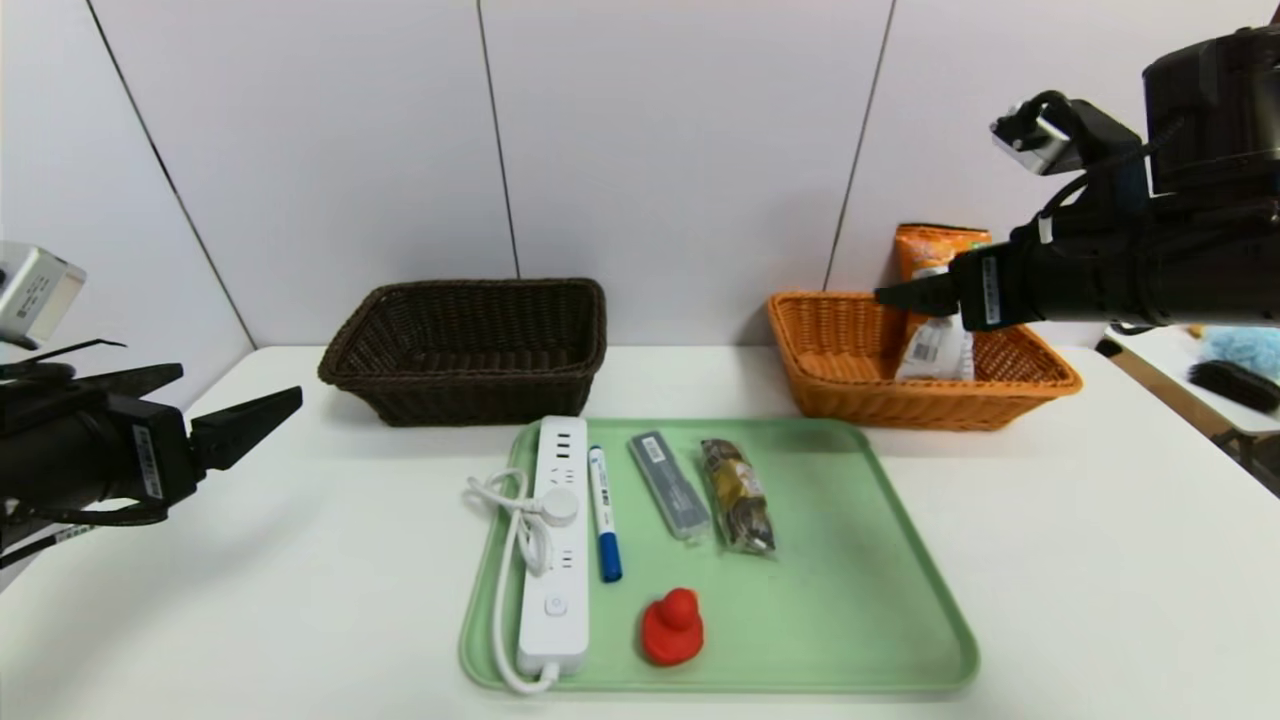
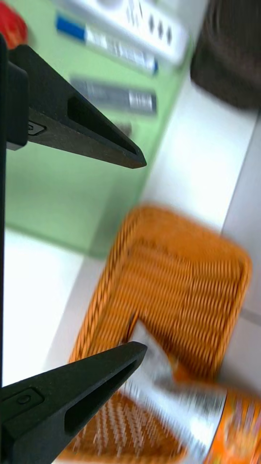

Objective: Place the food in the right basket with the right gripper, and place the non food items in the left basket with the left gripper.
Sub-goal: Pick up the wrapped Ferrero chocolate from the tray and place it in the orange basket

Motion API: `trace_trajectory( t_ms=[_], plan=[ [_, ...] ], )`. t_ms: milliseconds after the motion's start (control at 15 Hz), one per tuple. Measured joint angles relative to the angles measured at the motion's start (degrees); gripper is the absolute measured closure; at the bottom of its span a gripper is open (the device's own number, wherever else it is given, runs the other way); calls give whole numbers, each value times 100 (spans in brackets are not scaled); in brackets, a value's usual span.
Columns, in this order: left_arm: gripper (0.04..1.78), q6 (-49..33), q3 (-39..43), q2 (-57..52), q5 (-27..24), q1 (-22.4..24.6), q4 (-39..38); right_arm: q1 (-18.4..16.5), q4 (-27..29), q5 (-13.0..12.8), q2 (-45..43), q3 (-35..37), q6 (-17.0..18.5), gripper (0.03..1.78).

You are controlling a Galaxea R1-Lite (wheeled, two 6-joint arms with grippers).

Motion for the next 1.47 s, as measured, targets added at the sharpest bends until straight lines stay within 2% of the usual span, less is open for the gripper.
trace_trajectory(
  t_ms=[267, 467, 600, 800, 1467],
  plan=[
    [13, 79, 10, 7, 7, -5, 0, 1152, 722, 0, 35, -251, 738, 13],
    [13, 79, 21, 7, 5, -7, 2, 1624, 1659, 2, 345, -455, 1247, 12],
    [13, 79, 29, 7, 7, -7, 2, 1729, 1830, -1, 653, -502, 1389, 12],
    [13, 77, 35, 7, 13, -7, 0, 1777, 1814, -4, 1154, -529, 1404, 12],
    [13, 68, 129, -15, 18, -7, 2, 1593, 1431, -218, 2310, -549, 1408, 12]
  ],
)
